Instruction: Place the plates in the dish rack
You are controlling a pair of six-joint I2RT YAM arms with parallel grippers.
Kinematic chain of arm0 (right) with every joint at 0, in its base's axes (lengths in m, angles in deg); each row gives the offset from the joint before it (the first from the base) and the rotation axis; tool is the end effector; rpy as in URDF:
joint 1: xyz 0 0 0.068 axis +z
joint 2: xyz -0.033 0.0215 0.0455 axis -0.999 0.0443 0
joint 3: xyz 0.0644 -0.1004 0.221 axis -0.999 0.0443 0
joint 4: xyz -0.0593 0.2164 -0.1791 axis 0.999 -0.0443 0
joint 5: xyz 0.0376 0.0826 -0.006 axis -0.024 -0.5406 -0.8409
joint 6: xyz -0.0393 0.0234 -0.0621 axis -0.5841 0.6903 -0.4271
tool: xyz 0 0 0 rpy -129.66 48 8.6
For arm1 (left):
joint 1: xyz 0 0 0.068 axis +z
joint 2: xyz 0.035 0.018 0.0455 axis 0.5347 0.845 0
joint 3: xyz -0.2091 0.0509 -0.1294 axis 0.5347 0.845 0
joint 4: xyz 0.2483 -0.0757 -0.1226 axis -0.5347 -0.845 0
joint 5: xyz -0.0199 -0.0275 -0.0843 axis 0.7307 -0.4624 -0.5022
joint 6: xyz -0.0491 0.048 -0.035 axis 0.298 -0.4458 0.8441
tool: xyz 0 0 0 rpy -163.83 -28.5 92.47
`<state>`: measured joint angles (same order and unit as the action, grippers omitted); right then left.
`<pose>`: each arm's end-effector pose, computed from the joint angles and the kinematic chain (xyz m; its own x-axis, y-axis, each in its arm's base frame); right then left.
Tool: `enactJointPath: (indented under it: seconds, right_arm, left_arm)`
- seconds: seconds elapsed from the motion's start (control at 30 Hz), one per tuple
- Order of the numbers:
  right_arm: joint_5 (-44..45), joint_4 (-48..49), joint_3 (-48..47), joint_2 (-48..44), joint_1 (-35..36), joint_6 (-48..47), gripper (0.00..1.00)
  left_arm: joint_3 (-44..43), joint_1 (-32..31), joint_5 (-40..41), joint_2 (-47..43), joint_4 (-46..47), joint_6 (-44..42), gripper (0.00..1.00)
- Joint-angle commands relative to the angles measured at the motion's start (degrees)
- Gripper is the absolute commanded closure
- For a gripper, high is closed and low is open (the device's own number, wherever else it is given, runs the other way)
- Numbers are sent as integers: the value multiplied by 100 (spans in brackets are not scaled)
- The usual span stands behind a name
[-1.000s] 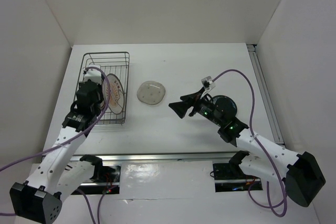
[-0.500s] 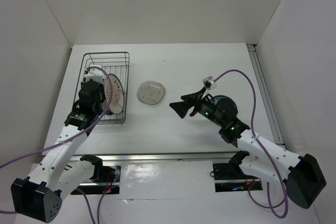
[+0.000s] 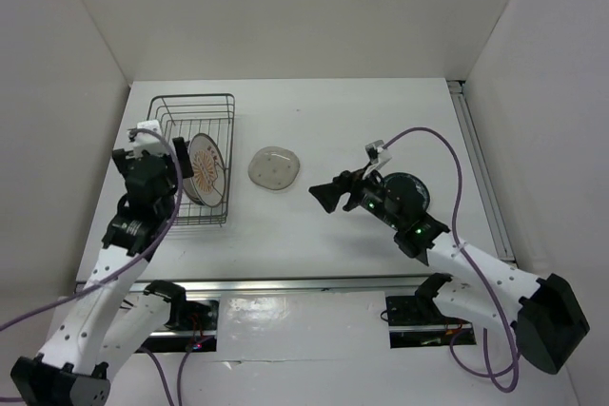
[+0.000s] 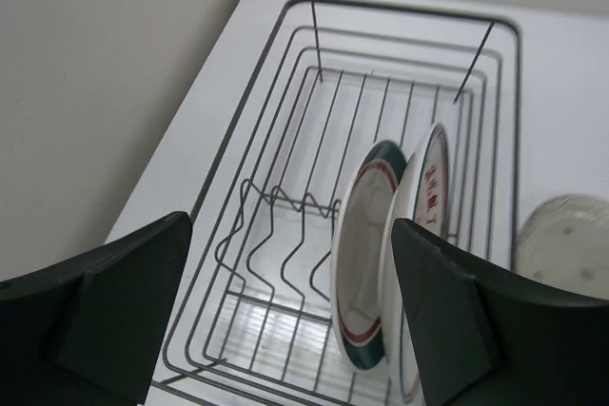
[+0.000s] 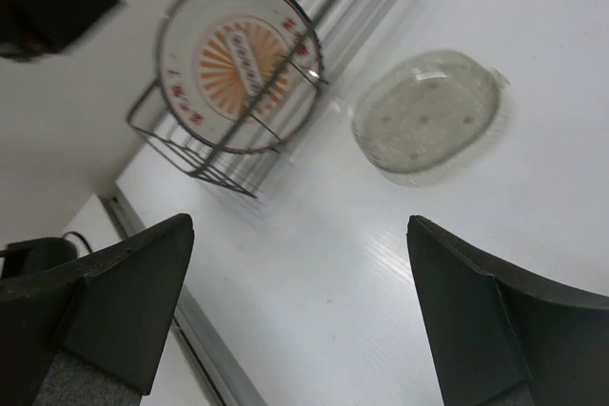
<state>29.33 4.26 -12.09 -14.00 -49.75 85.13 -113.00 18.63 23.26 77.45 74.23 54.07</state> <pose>0.2166 0.1799 0.2316 -0.3776 0.3110 -0.8722 -0.6168 0.6181 0.4874 0.2513 -0.0216 0.3073 -0.1329 -0.0606 -0.9893 -0.3844 0.9231 -0.0049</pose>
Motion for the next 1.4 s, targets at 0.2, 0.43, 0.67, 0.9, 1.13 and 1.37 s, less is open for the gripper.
enactJointPath:
  seconds: [0.2,0.43,0.67,0.9,1.13,1.37]
  right_arm:
    - [522,404,-468,2283,-89,569,0]
    - [565,396,-1875,4446,-89,1053,17]
    - [864,765,-2174,5220,-89,1659,20]
    - [873,827,-2641,6029,-28,2099,25]
    - [2330,-715,-3369,6319,183,2529,54]
    - [2745,-1721,-3967,6522,298,2776,87]
  left_arm:
    - [-344,-11,-2318,-1368,-95,969,0]
    - [-283,-11,-2844,-1368,54,1031,0]
    - [-221,-11,-2641,-1579,54,1145,0]
    - [-274,-11,-2817,-1474,54,1145,0]
    - [-274,-11,-2764,-1579,54,1145,0]
    - [-274,-11,-2817,-1579,54,1145,0]
